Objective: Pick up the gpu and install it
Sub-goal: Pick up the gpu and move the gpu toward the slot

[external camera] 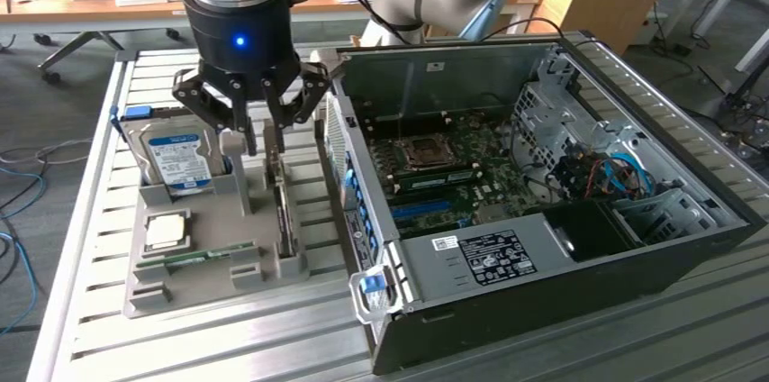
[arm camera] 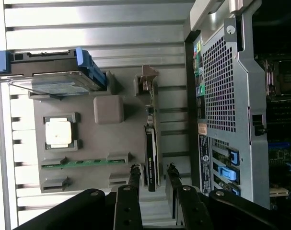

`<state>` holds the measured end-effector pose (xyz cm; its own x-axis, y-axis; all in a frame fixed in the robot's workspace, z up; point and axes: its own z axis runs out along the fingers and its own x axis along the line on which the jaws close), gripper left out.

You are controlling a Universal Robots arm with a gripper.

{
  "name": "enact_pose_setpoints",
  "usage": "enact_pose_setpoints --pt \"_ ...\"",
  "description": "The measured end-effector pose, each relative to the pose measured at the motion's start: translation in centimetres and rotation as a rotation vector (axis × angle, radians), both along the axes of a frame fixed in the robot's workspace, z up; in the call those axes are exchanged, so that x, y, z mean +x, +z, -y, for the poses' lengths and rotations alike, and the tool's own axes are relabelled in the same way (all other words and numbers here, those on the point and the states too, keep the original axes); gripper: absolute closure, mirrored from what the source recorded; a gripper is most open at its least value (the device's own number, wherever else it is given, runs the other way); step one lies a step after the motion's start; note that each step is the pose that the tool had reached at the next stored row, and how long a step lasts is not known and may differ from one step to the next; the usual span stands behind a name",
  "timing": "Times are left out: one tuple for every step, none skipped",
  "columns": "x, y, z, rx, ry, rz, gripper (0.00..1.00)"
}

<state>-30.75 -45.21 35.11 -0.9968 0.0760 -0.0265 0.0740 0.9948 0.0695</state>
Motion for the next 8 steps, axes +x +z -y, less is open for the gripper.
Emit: enact_pose_setpoints --pt "0.00 -0.10 0.00 -0.0001 0.000 -0.0002 0.64" --pt "0.00 -0.21 0.00 -0.0002 0.000 -0.0003 0.64" --pt "0.00 -0.33 0.00 -0.0003 0.000 -0.0003 0.64" --pt "0.00 -0.43 0.00 -0.0002 0.000 -0.0003 0.64" --pt "0.00 -0.51 0.00 -0.0002 0.000 -0.0004 0.64" --pt "0.00 -0.56 0.00 -0.0003 0.000 -0.0004 0.64" --pt "0.00 -0.58 0.00 -0.0004 0.000 -0.0005 0.64" --pt "0.00 -0.58 0.00 -0.0005 0.000 -0.0006 0.64"
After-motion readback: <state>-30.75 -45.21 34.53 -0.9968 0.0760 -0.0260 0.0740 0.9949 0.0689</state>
